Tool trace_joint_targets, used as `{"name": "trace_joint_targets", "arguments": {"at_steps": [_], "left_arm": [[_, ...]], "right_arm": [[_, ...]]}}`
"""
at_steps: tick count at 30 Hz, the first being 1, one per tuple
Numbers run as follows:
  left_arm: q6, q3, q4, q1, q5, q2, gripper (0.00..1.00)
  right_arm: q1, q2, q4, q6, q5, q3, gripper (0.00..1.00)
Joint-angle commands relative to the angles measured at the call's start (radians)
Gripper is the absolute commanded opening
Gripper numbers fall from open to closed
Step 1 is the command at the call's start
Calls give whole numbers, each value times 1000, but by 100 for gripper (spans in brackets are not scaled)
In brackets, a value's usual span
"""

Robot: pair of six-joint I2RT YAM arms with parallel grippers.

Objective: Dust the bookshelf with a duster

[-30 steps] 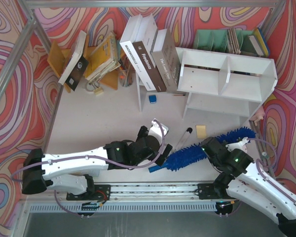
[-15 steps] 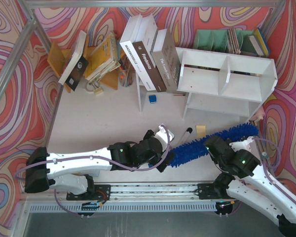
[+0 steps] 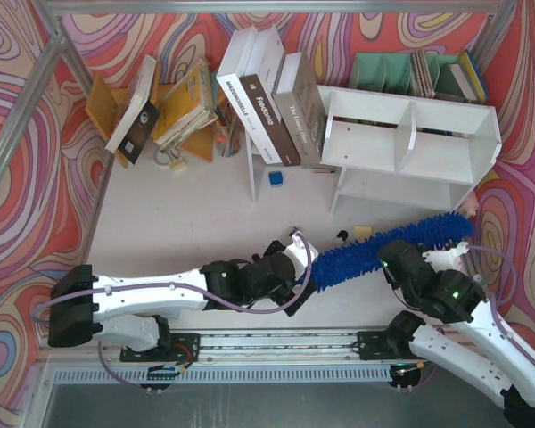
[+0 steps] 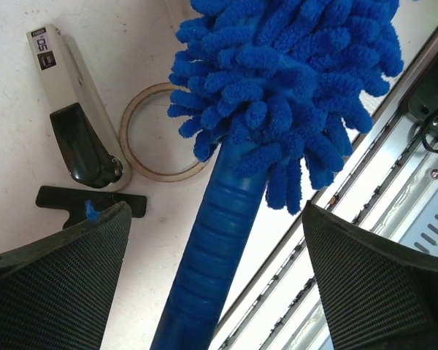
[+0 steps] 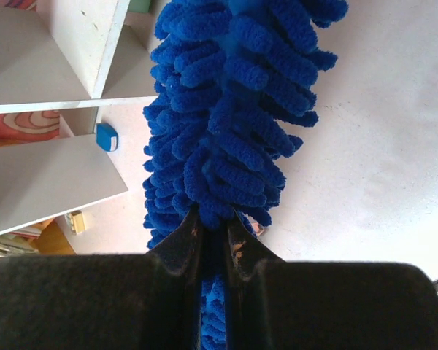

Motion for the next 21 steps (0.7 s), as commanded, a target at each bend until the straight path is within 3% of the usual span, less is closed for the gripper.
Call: {"name": "trace_joint_targets", "arguments": {"at_steps": [1, 9, 21], "left_arm": [[18, -14, 46, -4, 15, 27, 87], [-2, -12, 34, -5, -34, 49, 65], [-21, 35, -54, -5, -40, 105, 43]], "right_arm": [[-7, -10, -29, -4, 54, 44, 0], [-7, -14, -30, -4, 47, 50, 0], [-7, -17, -21, -4, 35, 34, 0]]}}
